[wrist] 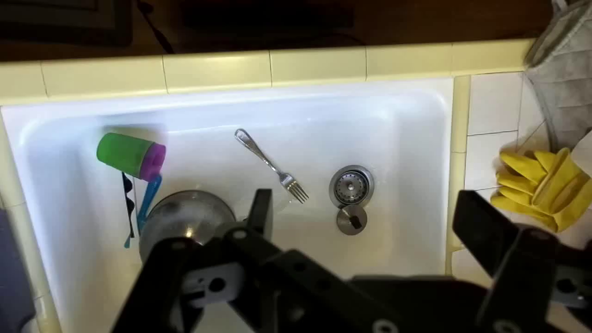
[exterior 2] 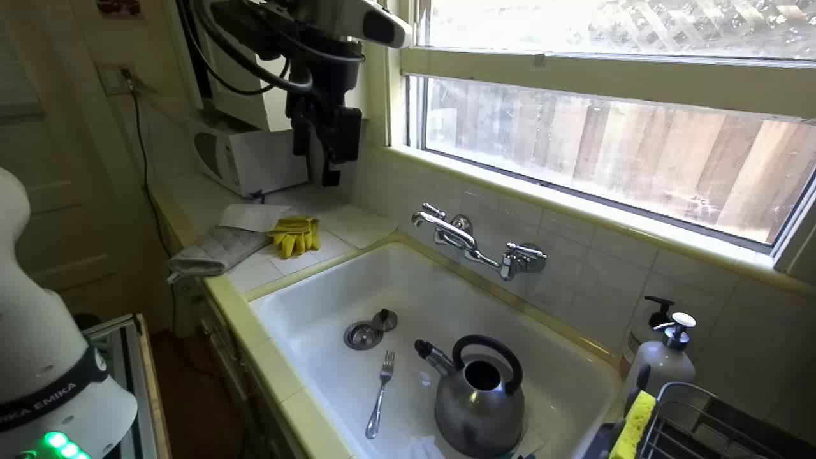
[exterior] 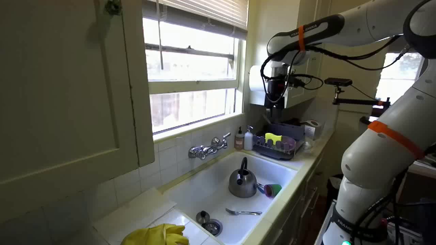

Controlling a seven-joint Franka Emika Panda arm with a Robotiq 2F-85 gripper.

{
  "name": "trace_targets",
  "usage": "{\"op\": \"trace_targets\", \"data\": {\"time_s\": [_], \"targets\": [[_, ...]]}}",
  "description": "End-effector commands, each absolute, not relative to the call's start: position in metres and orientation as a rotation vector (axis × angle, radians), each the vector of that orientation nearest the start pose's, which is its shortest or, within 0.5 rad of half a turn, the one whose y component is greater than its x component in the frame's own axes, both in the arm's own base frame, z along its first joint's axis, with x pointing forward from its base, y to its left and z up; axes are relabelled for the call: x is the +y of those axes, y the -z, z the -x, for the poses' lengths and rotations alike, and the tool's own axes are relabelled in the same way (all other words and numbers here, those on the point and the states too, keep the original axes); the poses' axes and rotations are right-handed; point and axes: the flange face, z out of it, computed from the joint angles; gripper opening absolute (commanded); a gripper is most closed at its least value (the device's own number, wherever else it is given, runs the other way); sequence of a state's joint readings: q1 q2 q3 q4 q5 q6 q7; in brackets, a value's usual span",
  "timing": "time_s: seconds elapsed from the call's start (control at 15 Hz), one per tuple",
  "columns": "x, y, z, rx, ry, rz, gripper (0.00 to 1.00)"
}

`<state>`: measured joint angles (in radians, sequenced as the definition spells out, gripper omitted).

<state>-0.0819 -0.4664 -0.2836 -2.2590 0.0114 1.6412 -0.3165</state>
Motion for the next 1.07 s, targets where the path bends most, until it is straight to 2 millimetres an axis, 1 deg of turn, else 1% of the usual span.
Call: {"op": "trace_targets", "data": {"time_s": [0.0, 0.33, 0.4, 0.47, 0.73, 1.0], "targets": [[-0.153, -0.522, -0.369, 0.017, -0.171, 2.953, 1.00], [-0.153, -0.522, -0.369, 0.017, -0.171, 2.953, 1.00], [-0.159, -0.516, -0.375, 0.100, -0.143, 2.959, 1.00], [-0.170, -0.504, -0.385, 0.211, -0.114, 2.964, 1.00], [-0.206, -0.464, -0.416, 0.529, 0.053, 2.947, 1.00], [-0.226, -0.411, -0.447, 0.689, 0.171, 2.923, 1.00]]}}
